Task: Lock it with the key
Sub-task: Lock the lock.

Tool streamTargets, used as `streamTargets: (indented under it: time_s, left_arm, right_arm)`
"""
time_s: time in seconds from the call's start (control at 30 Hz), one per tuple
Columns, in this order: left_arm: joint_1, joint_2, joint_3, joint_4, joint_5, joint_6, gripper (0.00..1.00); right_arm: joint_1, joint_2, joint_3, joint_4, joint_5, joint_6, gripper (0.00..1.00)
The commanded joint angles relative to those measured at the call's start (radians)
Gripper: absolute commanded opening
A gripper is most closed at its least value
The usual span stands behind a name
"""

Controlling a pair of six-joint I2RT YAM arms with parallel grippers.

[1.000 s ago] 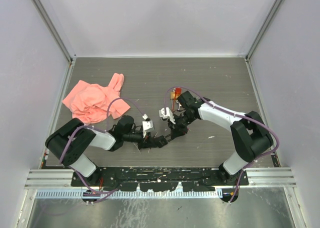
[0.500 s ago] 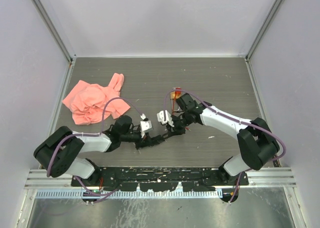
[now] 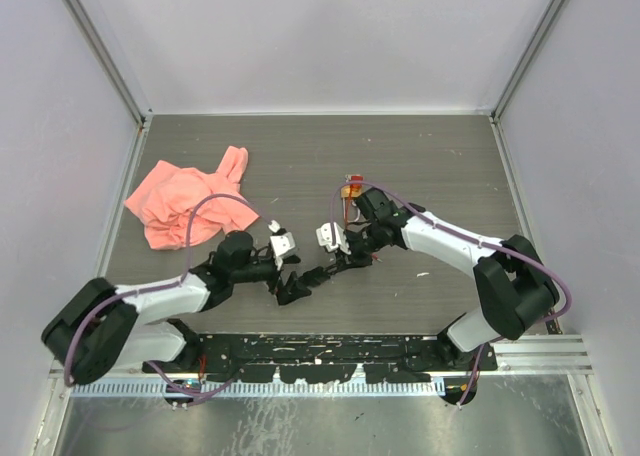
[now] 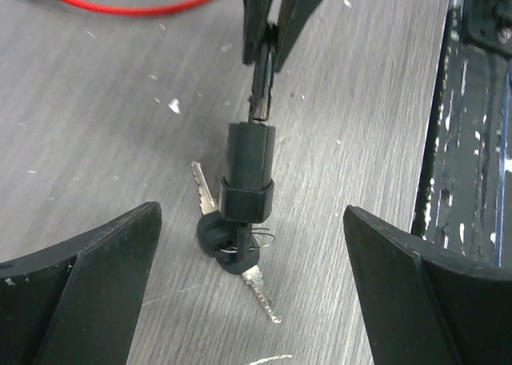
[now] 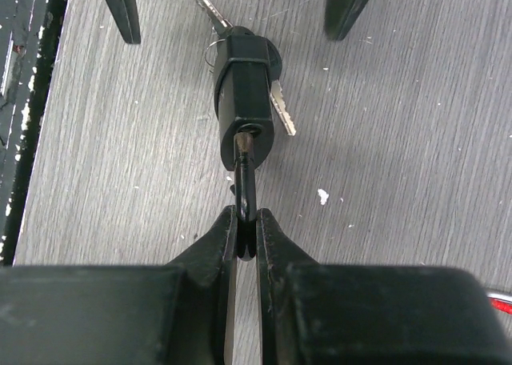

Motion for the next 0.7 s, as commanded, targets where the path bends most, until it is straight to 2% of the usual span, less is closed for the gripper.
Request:
streamTargets:
  time_s: [0.0,0.13,0.33,0.47,0.67]
  left_arm:
    - [0.000,-0.130,-0.042,0.057,-0.116,-0.068,0.98]
    - [0.011,-0.134,-0.090,0.222,-0.143,-0.156,0.98]
    - [0.013,0.034,-0.037,0.296,0.037,-0.095,1.00]
    - [-0.042,0.115,-0.006,0.306,-0.004,-0.011,0.93]
    - [-0.067,0.206,0.065,0.260,-0.033,0.004,0.70]
  right_arm:
    - [-0.005,-0.033,0.024,0.019,-0.079,-0.036,0.01]
    - [-0.005,-0.033,0.024,0.018,-0.091,-0.040,0.01]
    - [-0.004,-0.022,0.028,0.017,-0.097,-0.039,0.01]
    - [-0.005,-0.010,0.038,0.009,-0.104,-0.039,0.01]
    - [-0.004,-0.010,0.037,0.006,-0.119,-0.037,0.01]
